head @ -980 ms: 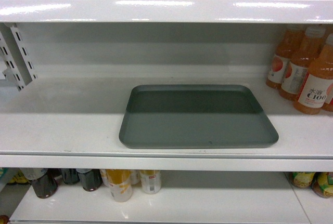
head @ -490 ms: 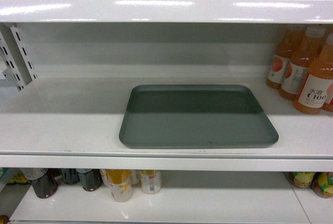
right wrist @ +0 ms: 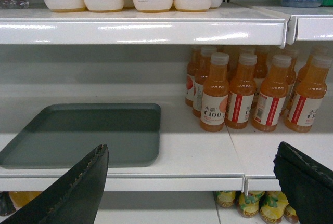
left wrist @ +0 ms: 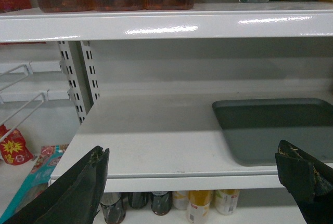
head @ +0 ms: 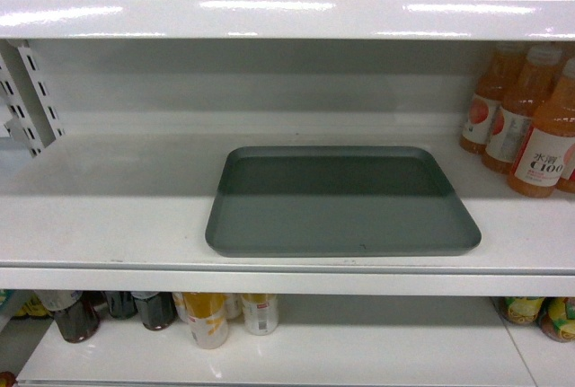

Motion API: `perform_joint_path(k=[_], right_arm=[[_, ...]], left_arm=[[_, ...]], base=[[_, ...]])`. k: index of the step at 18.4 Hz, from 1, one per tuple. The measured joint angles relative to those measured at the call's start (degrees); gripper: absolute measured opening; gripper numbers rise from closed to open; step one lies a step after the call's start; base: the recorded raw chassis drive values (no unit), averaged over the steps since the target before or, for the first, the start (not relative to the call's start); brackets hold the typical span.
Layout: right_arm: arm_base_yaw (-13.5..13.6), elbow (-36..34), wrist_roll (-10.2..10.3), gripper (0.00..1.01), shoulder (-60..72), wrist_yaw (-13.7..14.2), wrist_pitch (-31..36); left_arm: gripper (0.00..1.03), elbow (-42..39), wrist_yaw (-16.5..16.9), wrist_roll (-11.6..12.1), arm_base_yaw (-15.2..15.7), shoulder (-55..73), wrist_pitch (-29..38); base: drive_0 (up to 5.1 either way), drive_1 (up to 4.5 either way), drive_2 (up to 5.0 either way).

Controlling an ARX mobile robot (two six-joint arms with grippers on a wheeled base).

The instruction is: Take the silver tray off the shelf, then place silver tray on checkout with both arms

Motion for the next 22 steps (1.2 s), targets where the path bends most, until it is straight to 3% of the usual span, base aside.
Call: perform_joint_path(k=[4,8,9,11,12,13,15,17,18,22], right_arm=[[0.0,0.5,-0.3,0.98,0.5,-0.5,-2.6],[1.6,3.4,-1.2,0.98,5.4,0.0,-9.5],[3.0,4.3,-1.2,0.98,8.5,1.1,-10.2],[5.2,5.4,-1.2,0.98,13.3,2.5,-9.7],[7.5,6.3,-1.1,0.98,17.8,2.8,-7.9],[9.4,7.2,-0.9,0.98,25.7,3.0,-3.0],[10.1,10.0,1.3,0.98,42.7,1.7,6.9],[12.3,13.9,2.1,0.98,59.5,1.3,16.7],[12.9,16.7,2.8,0.98,67.4,1.2,20.8],[12.5,27.8,5.2,0.98,89.7,0.6,26.4]], left_arm=[[0.98,0.2,-1.0,-0.1,-0.2,0.3,-1.5],[0.98,3.3,-8.1,-1.1,-3.3,4.7,-9.4],[0.98,5.0,-11.5,-1.2,-4.8,8.1,-12.2],[0.98,6.8,-13.6,-1.3,-5.5,13.6,-13.4],[0.98,7.7,-13.9,-1.4,-4.3,19.6,-11.2],[0.98,8.3,-13.3,-1.7,-1.3,29.1,-6.8],[0.98,11.8,-5.0,-4.6,0.6,48.6,5.2],[0.98,17.6,-2.6,-6.8,-1.3,67.6,14.5],[0.98,20.8,-3.0,-8.1,-2.8,76.3,17.9],[0.98,33.8,-4.3,-10.5,-9.7,97.3,18.9]], base=[[0.0,0.00,0.0],[0.0,0.00,0.0],[0.0,0.00,0.0],[0.0,0.00,0.0],[0.0,0.00,0.0],[0.0,0.00,0.0],[0.0,0.00,0.0],[0.0,0.00,0.0],[0.0,0.00,0.0],[0.0,0.00,0.0]])
